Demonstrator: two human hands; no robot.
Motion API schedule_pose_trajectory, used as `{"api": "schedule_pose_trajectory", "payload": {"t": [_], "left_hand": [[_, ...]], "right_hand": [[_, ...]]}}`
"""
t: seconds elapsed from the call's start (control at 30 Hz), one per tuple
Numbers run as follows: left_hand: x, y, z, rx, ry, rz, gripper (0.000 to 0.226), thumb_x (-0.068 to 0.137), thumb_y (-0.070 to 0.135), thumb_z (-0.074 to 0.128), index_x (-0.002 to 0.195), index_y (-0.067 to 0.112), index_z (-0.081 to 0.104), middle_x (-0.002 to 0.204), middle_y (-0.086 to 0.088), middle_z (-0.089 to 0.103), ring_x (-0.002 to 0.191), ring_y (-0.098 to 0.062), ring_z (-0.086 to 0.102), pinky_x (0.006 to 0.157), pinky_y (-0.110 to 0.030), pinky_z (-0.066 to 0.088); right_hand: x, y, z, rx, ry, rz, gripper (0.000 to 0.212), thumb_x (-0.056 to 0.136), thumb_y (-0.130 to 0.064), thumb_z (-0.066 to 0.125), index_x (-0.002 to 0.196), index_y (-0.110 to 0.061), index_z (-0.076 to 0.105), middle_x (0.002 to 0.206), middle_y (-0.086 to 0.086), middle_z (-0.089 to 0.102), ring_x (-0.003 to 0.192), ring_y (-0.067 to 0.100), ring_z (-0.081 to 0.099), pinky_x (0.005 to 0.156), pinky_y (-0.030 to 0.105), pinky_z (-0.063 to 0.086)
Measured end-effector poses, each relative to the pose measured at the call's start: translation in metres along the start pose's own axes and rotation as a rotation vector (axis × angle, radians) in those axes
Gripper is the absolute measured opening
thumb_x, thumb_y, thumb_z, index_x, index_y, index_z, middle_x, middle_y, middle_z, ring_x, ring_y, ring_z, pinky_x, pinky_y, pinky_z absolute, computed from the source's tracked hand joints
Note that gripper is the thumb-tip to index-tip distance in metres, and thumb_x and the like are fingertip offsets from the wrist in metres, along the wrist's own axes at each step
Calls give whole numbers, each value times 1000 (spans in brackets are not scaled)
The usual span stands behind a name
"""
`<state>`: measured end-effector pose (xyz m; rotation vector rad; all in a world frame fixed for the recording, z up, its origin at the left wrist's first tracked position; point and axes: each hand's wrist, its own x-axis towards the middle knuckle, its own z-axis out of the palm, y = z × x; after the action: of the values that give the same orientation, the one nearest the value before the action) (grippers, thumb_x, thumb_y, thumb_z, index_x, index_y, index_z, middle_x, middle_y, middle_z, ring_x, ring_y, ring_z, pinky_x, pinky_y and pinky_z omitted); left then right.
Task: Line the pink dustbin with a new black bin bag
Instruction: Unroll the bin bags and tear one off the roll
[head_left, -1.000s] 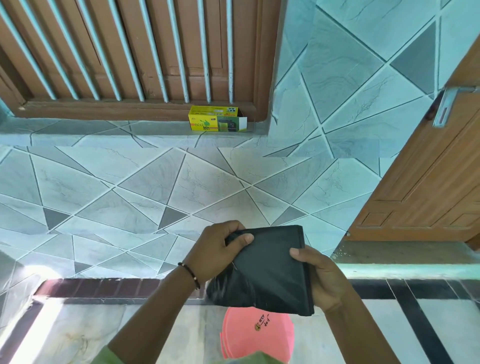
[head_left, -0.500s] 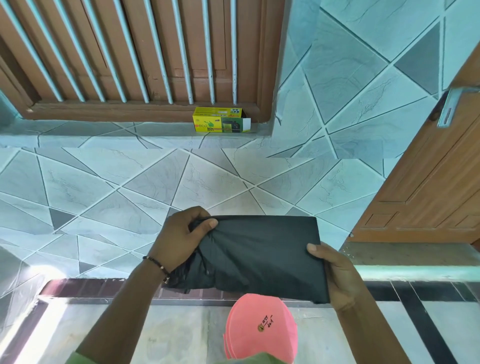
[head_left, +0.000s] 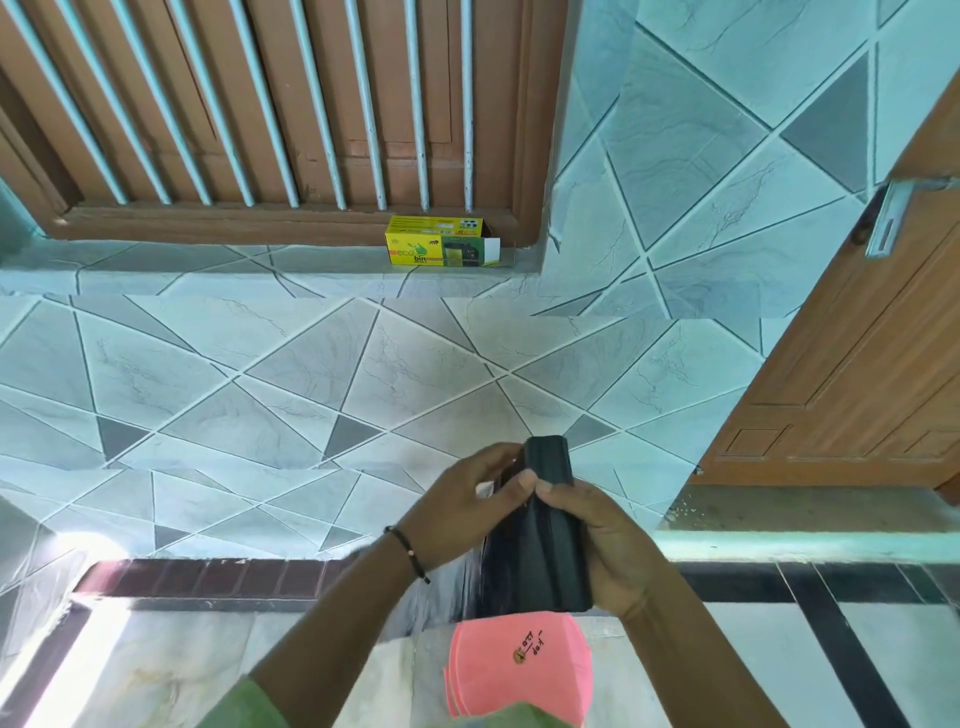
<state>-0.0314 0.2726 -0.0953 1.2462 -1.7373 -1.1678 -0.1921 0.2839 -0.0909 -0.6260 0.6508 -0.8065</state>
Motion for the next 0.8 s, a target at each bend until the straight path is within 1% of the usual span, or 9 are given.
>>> {"api": "schedule_pose_trajectory", "payload": {"t": [0.1,0.17,0.2,0.23,0.33,0.43,0.57,0.67,0.8], "left_hand": [[7,-4,7,-4,152,-41,31,73,56,55,88,30,61,88,6,70,80,-8,63,81,-34,53],[10,-5,6,18,224,-70,26,71,55,59,79,30,60,82,4,71,74,-11,62,79,-39,53],[11,-4,5,21,234,-70,20,73,49,63,76,29,61,78,5,70,71,-10,62,76,-37,52],[12,-2,3,31,239,-60,16,77,43,65,73,28,61,75,6,69,69,-9,61,72,-34,50],[10,-1,-7,72,261,-18,15,79,37,66,72,25,63,72,5,70,67,-6,61,69,-27,48],[7,0,-17,105,269,13,15,76,39,67,73,25,63,77,3,72,71,-7,63,72,-27,49],[3,6,-28,168,265,66,13,77,36,69,75,24,63,77,8,70,72,-3,62,71,-16,46],[1,7,-39,197,303,87,15,74,39,66,73,25,62,75,9,68,70,-1,60,68,-13,44],[1,14,-51,272,230,79,15,78,34,70,70,27,61,64,19,66,62,5,57,63,-6,41]], "right_hand": [[-5,-3,2,52,-16,4,44,60,-22,81,96,0,70,92,21,70,79,30,69,75,38,57],[-8,-4,2,82,-12,18,26,71,-20,69,89,-1,74,87,20,72,75,30,70,68,37,59],[-8,-5,1,82,4,22,24,74,-20,65,87,-2,75,87,20,73,74,29,71,65,36,59],[-8,-5,0,72,18,15,27,71,-21,69,88,-1,74,89,20,72,76,30,71,66,36,59],[-8,-7,-7,43,55,-13,58,48,-22,87,100,-1,71,104,20,70,89,32,69,77,40,57],[-14,-12,-15,30,26,-24,59,44,-21,88,98,-2,73,105,19,71,92,31,69,75,39,58],[-20,-14,-20,-6,-7,-30,67,37,-20,91,99,-2,72,103,17,72,89,29,70,72,35,58],[-21,-17,-20,14,21,-43,68,34,-19,93,97,-2,73,99,17,73,86,29,71,72,36,59],[-25,-30,-26,41,81,-7,66,25,-24,93,85,-3,76,88,18,74,77,30,72,71,42,58]]}}
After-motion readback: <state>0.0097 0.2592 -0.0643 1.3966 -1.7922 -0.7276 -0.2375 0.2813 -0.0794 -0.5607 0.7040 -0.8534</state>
